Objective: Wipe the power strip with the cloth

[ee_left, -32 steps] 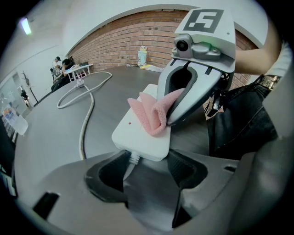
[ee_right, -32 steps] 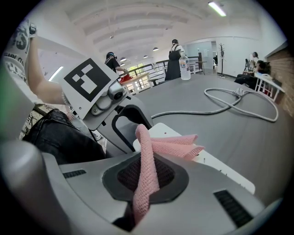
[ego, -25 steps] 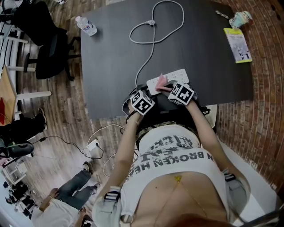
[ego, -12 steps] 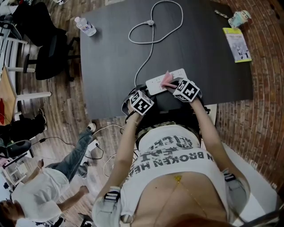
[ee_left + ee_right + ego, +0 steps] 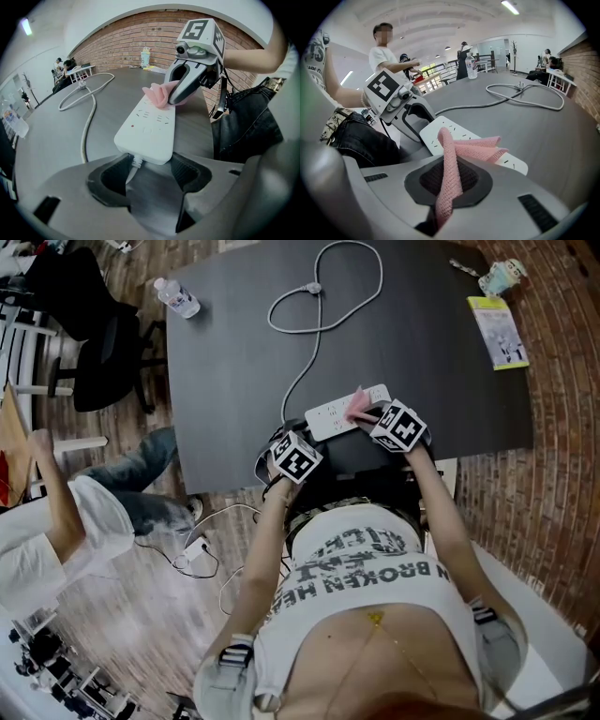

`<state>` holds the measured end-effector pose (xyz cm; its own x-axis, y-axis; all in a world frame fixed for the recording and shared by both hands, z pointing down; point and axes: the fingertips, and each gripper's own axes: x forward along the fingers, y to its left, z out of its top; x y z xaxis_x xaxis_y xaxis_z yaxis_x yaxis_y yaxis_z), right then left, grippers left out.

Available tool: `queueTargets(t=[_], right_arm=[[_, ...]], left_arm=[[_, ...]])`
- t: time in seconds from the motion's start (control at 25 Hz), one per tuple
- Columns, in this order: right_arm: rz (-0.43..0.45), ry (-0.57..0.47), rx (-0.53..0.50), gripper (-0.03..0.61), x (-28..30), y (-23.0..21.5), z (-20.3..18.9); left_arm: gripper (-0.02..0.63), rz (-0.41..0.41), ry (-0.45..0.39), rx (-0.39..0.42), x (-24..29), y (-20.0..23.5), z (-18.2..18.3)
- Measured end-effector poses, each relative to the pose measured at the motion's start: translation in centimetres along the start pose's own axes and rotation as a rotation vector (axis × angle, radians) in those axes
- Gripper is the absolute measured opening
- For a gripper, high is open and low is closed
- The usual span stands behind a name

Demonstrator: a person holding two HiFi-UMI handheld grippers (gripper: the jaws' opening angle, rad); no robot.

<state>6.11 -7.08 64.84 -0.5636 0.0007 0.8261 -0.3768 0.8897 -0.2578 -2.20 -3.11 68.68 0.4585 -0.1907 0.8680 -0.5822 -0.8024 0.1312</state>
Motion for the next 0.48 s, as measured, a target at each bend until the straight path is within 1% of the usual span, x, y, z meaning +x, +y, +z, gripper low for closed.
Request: queueTargets(t=[0.48], right_arm=[[-0.02,0.023,0.03,0.015,-1.3,-1.4,-1.4]], left_arm=[[0.264,0.003,-0.001,0.001,0.1,-0.1,0.0]])
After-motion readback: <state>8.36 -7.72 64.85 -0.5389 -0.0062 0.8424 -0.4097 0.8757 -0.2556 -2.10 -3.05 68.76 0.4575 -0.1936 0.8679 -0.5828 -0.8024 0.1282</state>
